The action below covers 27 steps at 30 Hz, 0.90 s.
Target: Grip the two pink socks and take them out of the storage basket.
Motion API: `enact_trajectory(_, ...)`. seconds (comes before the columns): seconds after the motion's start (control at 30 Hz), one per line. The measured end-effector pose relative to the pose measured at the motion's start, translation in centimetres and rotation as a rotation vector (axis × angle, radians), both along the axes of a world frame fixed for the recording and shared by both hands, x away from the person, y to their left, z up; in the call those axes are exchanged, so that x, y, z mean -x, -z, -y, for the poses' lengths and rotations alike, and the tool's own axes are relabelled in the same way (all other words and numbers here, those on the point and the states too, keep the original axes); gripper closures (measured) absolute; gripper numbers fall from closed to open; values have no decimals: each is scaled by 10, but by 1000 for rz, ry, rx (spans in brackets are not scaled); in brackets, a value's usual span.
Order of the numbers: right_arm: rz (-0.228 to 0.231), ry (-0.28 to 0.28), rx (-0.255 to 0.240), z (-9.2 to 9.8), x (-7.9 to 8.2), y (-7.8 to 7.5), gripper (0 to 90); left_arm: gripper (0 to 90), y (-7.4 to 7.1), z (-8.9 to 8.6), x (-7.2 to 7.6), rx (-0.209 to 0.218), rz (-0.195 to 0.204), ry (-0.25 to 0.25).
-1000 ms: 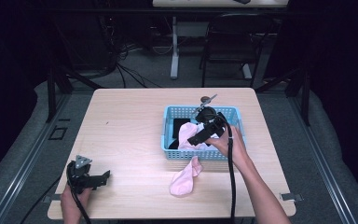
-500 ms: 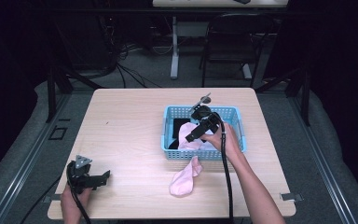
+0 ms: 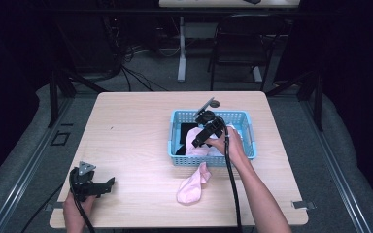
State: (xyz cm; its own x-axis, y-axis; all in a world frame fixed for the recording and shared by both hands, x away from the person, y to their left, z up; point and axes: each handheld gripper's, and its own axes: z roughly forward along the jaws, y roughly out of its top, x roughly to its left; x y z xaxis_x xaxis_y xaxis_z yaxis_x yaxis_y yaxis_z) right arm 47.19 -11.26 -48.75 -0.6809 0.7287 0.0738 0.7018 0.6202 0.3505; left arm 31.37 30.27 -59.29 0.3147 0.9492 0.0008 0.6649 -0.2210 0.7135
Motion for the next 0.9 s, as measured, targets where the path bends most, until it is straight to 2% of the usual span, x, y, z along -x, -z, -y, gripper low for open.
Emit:
enact_trajectory(0.07,-8,8,2,-4,0,4,155,6,0,0,0,0,0,0)
enact_trajectory(0.23,-37,-14,45,-14,-2,12,276,6,0,0,0,0,0,0)
enact_trajectory(0.27,-39,-12,35,-16,-1,15,299,6,0,0,0,0,0,0)
enact_trajectory(0.4,-57,-14,49,-23,-2,21,465,6,0,0,0,0,0,0)
enact_trajectory(0.43,-70,-27,63,-24,-3,22,512,6,0,0,0,-1,0,0)
enact_trajectory(0.53,-83,-19,90,-25,-5,25,656,6,0,0,0,-1,0,0)
enact_trajectory(0.63,-96,-1,69,-22,-5,28,792,6,0,0,0,0,1,0)
enact_trajectory(0.7,-112,-17,72,-20,-5,29,868,6,0,0,0,0,1,0)
enact_trajectory(0.77,-112,-9,64,-19,-4,30,898,6,0,0,0,0,1,0)
enact_trajectory(0.8,-129,-8,62,-19,-3,29,899,6,0,0,0,-1,0,1)
enact_trajectory(0.83,-113,-10,55,-18,-3,29,900,6,0,0,0,0,1,0)
enact_trajectory(0.9,-111,-7,39,-16,-2,25,900,6,0,0,0,0,1,0)
